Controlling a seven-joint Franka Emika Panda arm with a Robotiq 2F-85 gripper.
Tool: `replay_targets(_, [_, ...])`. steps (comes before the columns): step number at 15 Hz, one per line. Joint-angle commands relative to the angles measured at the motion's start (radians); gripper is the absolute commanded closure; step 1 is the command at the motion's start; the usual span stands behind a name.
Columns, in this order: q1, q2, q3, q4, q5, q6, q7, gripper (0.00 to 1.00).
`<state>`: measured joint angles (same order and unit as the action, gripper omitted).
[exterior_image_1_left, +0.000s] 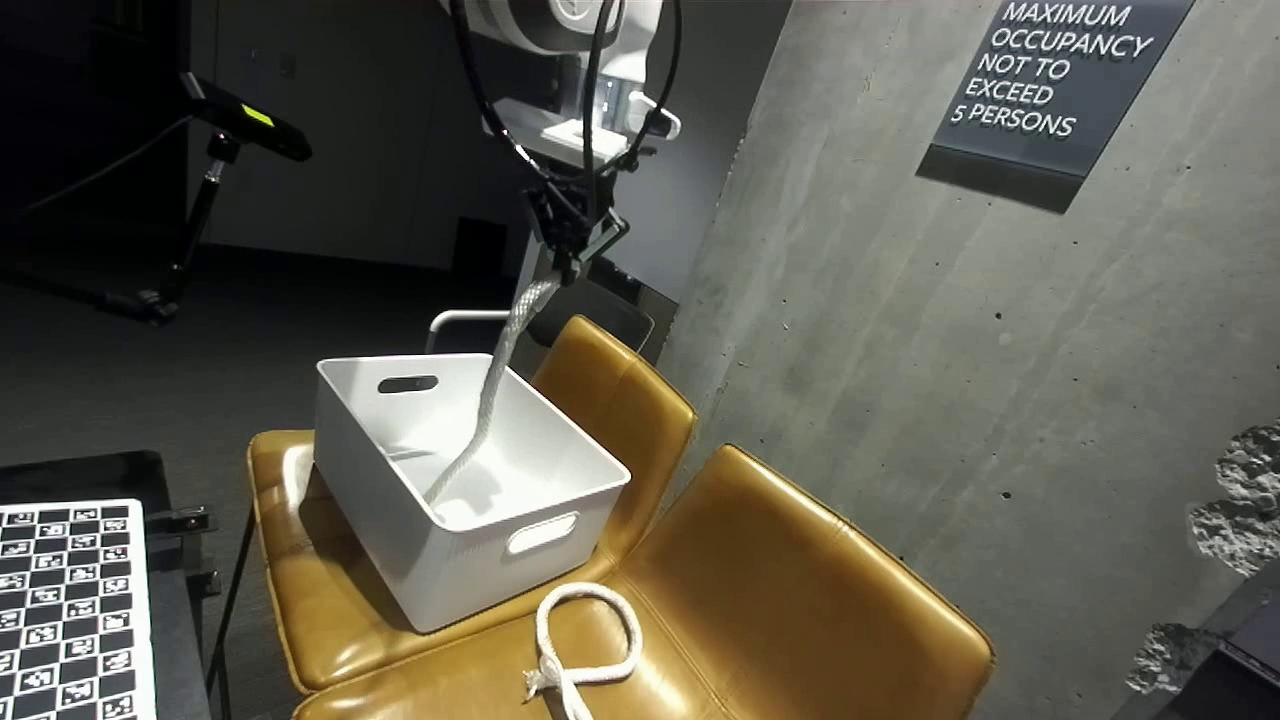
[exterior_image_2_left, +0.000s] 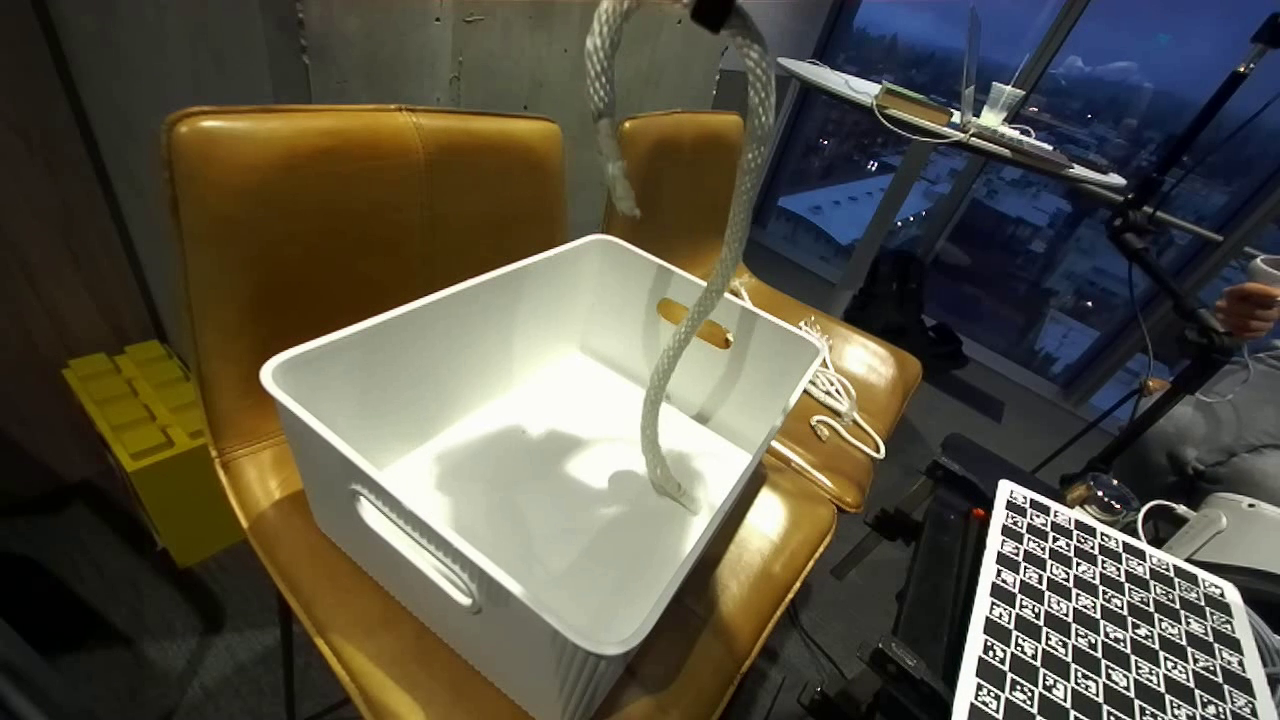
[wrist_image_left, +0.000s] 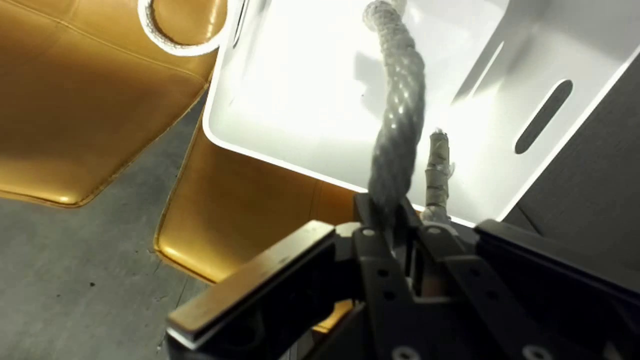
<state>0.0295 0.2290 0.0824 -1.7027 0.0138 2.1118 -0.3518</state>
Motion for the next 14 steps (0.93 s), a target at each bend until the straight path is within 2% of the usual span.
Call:
replay_targets(1, [-0.010,-0.016,0.000,-0.071,0.016,0.045,-0.021,0.62])
replay_targets(5, [-0.044,-0.045,-0.015,-0.134,0.030,0.055,-0.058,0.35])
replay_targets(9, [-0.121,-0.053,-0.063,-0.174,0.059,0.062,-0.153,0.05])
replay_targets(10, [-0.144,-0.043,-0.081,-0.176,0.063,0.067,-0.176,0.01])
replay_targets(14, [-0.226,0.030,-0.137,-0.162,0.070,0.098,-0.254,0.00])
